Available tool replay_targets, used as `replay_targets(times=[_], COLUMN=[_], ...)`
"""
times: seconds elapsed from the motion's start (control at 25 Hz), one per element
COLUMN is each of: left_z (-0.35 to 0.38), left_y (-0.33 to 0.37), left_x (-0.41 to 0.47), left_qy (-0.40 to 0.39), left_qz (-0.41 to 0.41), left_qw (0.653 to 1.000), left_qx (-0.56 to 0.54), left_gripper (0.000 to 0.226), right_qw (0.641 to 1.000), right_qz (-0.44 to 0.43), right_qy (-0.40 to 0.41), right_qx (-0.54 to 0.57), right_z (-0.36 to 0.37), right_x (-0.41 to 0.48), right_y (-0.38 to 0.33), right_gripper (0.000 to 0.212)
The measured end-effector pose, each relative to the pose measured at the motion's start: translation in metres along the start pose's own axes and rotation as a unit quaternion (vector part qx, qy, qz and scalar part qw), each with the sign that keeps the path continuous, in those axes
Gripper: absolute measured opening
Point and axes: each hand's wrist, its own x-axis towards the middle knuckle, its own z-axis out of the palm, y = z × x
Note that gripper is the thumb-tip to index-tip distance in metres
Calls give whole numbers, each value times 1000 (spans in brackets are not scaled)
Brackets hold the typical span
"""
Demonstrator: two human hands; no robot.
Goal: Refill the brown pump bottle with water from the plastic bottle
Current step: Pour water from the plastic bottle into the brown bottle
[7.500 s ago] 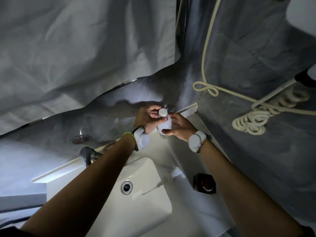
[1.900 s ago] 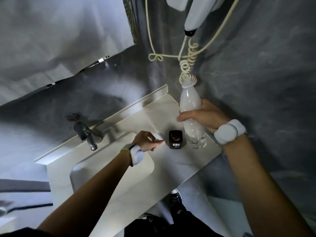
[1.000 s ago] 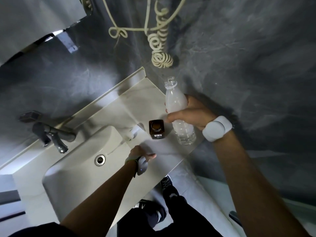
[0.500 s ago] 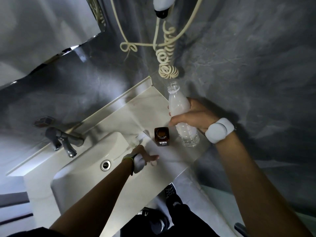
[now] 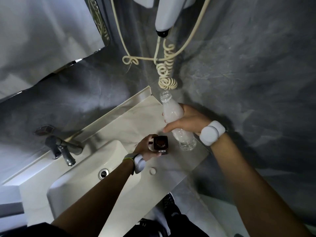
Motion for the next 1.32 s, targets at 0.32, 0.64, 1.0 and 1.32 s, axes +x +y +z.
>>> replay_targets(times=[0.32, 0.64, 1.0, 1.32], left_z=[-5, -60, -164, -255], left_y=[-5, -7, -8, -18], left_x=[5, -14, -82, -169], left_qy=[-7, 34, 149, 217], left_qz=[31, 42, 80, 98], left_qw=[999, 995, 974, 953], left_qx=[-13, -85, -154, -184], left_gripper=[72, 56, 53, 58], right_qw=[1000, 996, 976, 929], right_qz=[1, -34, -95, -162], right_qy=[-5, -28, -95, -137], right_qx=[-23, -79, -170, -303], right_z=[1, 22, 76, 145], right_x=[6, 20, 49, 48], right_y=[-7, -52, -131, -212], right_gripper=[57, 50, 39, 38])
